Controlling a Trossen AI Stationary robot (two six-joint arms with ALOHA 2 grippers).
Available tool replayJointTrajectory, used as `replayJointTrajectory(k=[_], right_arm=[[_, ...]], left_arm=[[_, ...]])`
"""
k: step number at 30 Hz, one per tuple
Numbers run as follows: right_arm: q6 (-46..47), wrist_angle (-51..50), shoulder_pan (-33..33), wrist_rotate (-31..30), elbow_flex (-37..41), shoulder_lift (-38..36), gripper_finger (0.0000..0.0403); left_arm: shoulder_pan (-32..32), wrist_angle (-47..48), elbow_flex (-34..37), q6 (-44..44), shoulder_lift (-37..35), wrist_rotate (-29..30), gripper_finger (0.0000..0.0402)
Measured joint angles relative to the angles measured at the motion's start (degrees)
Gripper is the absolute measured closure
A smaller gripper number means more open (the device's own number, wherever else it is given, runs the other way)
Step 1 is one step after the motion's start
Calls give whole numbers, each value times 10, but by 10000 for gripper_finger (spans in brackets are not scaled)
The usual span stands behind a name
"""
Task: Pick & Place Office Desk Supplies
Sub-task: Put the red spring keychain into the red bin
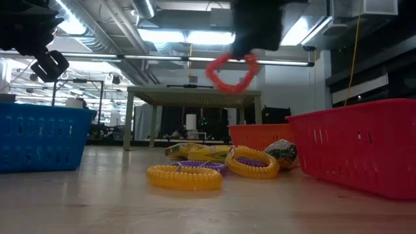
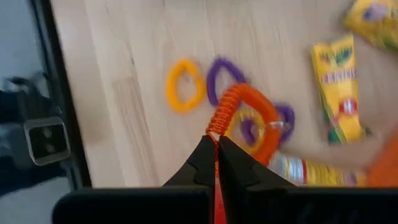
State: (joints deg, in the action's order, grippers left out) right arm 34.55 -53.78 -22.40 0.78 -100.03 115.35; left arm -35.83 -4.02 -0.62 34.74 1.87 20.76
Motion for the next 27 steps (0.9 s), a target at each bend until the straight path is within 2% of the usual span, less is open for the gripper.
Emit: replayJointTrajectory(k=[6,14,18,21,27], right_arm=[[39,-77,-29,-34,0,0,402],[162,-117,-90,-59,4,0,402],[215,-109,-101,-64,45,-1,402],[249,-56,-107,-54,95,-6,402],[317,-4,-116,-44,175,-33,401]], left_arm=[[0,0,0,0,0,1,370],[7,3,0,0,1,-7,370],[55,8,0,0,5,-48,370],[100,11,0,0,5,-75,370],[174,13,0,0,5,-84,370]])
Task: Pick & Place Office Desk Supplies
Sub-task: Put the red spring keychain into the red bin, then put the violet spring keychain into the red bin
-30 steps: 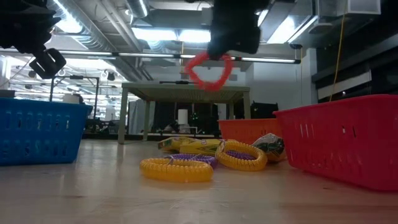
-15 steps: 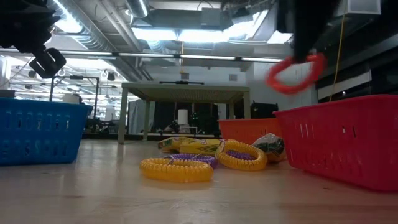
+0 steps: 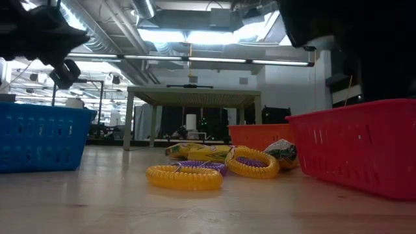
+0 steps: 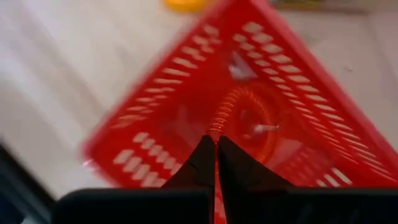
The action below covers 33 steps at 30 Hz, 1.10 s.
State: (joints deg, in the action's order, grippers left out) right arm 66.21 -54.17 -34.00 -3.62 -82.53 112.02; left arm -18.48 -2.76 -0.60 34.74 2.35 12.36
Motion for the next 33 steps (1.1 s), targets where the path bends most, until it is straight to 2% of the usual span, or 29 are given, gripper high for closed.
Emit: replayJointTrajectory(k=[3,6,11,15,18,22,27,33], right_arm=[[6,0,-2,24,19,-11,382],[-3,1,1,70,26,-26,327],[-16,0,3,48,29,-42,223],[-38,2,8,29,18,-56,187],[-59,27,23,-15,5,-78,187],[-92,81,56,-64,2,-96,207],[-188,179,109,-35,1,-78,238],[-255,211,153,35,2,-27,257]], left_arm=[[28,0,0,0,0,0,370],[50,0,0,0,0,0,370],[76,0,0,0,0,0,370],[91,0,0,0,0,-1,370],[101,0,0,0,0,0,370],[114,0,0,0,-4,0,370],[121,0,0,0,-23,0,370],[120,1,0,0,-23,-1,370]])
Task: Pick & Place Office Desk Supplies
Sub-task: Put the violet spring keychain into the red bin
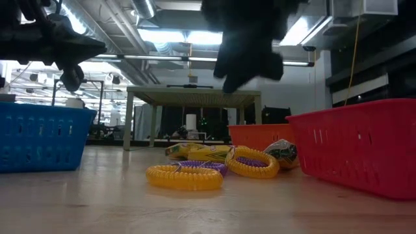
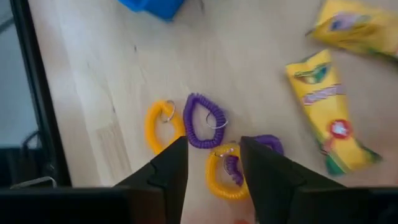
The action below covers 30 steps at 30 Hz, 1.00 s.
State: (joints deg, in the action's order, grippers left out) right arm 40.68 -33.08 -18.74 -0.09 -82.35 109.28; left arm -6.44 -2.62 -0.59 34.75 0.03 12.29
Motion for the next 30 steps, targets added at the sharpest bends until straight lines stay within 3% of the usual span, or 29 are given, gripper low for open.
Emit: replayJointTrajectory(k=[5,15,23,26,30], right_arm=[[-26,30,6,72,-10,57,257],[-60,28,9,81,-111,168,257],[-63,-27,13,87,-172,220,261],[-59,-40,14,87,-172,221,283],[-56,-45,18,86,-172,221,341]], left_arm=[[0,1,0,0,0,0,370],[0,1,0,0,0,0,370],[0,2,0,0,0,0,370],[0,2,0,0,0,0,370],[0,2,0,0,0,0,370]])
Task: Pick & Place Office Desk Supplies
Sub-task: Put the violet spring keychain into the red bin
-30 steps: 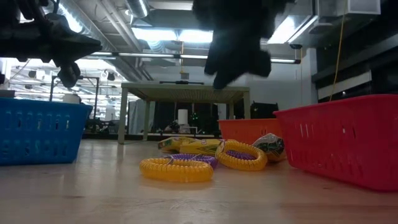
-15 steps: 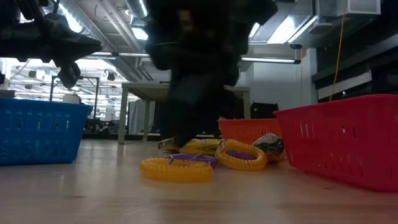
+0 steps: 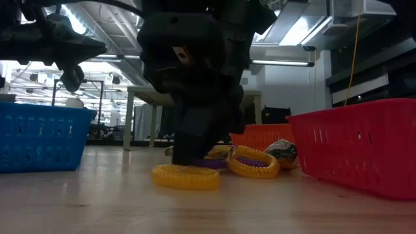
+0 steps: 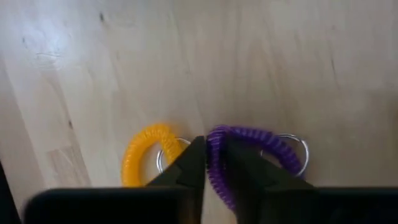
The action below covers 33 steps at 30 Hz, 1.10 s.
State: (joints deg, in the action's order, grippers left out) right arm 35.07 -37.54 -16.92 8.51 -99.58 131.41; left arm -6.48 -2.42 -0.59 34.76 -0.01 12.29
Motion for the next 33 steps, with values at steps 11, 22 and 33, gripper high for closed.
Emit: replayJointTrajectory(k=[11,22,33], right_arm=[[7,-18,16,-11,3,-30,396],[17,-125,22,-98,2,-168,394],[116,-330,-74,-116,2,-235,394]], left_arm=[[0,0,0,0,0,0,370],[0,0,0,0,0,0,370],[0,0,0,0,0,0,370]])
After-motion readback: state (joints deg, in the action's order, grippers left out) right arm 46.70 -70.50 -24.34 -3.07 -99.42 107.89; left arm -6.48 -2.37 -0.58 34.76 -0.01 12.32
